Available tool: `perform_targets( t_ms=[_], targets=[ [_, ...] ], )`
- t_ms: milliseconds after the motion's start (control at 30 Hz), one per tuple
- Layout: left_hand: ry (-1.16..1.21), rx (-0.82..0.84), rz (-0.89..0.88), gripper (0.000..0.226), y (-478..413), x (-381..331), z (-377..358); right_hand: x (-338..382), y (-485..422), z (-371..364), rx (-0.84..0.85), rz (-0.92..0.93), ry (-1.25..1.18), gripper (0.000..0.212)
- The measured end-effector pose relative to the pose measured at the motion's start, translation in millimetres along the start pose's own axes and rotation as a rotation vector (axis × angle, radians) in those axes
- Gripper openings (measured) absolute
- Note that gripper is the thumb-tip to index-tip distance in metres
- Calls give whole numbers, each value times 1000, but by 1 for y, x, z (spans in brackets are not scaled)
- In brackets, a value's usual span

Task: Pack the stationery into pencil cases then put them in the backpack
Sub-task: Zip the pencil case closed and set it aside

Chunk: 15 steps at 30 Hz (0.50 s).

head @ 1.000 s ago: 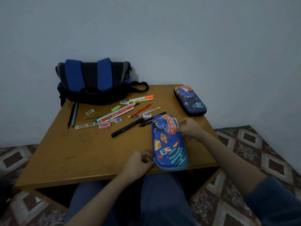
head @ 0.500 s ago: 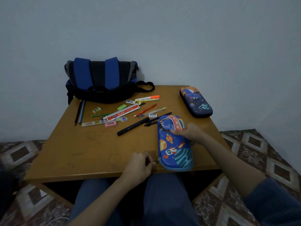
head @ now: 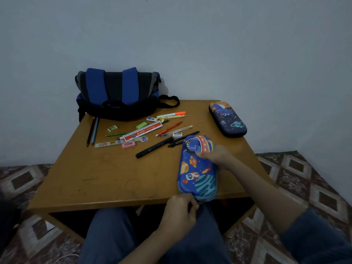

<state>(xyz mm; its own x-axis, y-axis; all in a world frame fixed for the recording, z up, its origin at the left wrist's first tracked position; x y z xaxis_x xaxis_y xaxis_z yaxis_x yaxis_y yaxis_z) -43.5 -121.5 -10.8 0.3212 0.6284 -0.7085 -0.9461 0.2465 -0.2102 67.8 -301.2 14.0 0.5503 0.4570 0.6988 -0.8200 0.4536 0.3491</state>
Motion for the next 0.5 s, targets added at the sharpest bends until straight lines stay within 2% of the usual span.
perform_targets(
  t_ms=[100, 200, 233, 367, 500],
  targets=[
    [-40, -52, 48, 6, -10, 16, 20, 6, 16, 2, -15, -32, -29, 60],
    [-134, -116, 117, 9, -22, 43, 59, 21, 23, 7, -81, 208, 229, 33],
    [-173, -139, 160, 13, -28, 55, 74, 29, 24, 7, -96, 307, 301, 31],
    [-328, -269, 337, 19, -56, 104, 129, 54, 29, -6, -101, 536, 645, 71],
    [-401, -270, 341, 10, -67, 123, 142, 65, 33, -24, 77, 690, 795, 100]
  ],
)
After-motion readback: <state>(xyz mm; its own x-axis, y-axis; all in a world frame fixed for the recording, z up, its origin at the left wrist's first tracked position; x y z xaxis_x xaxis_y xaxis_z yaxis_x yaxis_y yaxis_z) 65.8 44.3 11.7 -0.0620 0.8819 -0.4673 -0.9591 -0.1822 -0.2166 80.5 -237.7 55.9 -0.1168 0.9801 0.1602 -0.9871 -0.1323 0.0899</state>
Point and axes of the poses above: each hand's wrist, its own y-axis away from the middle knuckle, its own z-axis out of the back of the hand, x = y × z, the point moved 3 cm from there along -y, towards the middle knuckle, and after that the axes turned 12 degrees about -x, right-handed, at the moved point
